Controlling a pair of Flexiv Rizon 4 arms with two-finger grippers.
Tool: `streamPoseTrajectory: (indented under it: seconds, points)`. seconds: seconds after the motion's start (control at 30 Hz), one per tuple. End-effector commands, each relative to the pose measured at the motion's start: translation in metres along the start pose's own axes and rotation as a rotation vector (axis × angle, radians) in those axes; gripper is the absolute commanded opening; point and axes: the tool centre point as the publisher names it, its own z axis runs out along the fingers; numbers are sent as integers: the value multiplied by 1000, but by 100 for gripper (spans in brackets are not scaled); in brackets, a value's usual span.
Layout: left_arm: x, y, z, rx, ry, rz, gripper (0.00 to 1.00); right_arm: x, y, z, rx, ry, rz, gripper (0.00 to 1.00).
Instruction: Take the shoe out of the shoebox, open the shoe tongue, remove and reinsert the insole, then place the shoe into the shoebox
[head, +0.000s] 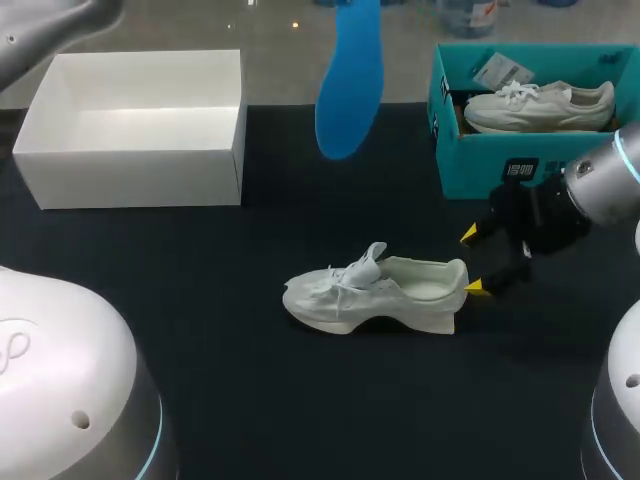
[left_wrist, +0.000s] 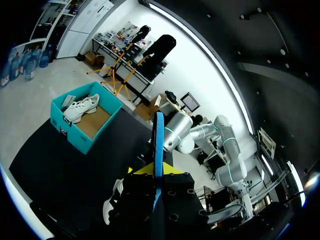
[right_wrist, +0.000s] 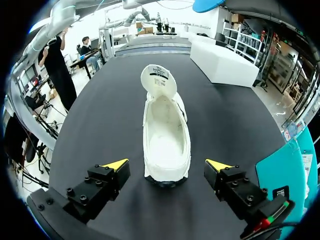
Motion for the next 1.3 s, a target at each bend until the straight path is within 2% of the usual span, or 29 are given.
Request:
streamPoseTrajectory:
  seconds: [0.03, 0.33, 0.67, 1.07, 1.3]
  points:
    - [0, 2, 0, 3, -1, 1, 0, 4, 8, -6, 250, -18, 9, 100]
    - [0, 2, 0, 3, -1, 1, 0, 13, 1, -22, 326, -40, -4, 100]
    - [0, 2, 0, 3, -1, 1, 0, 22, -19, -38, 314, -53, -16, 100]
    - [0, 2, 0, 3, -1, 1, 0, 17, -28, -45, 332, -31, -19, 100]
    - [0, 2, 0, 3, -1, 1, 0, 15, -27, -44, 337, -9, 4, 100]
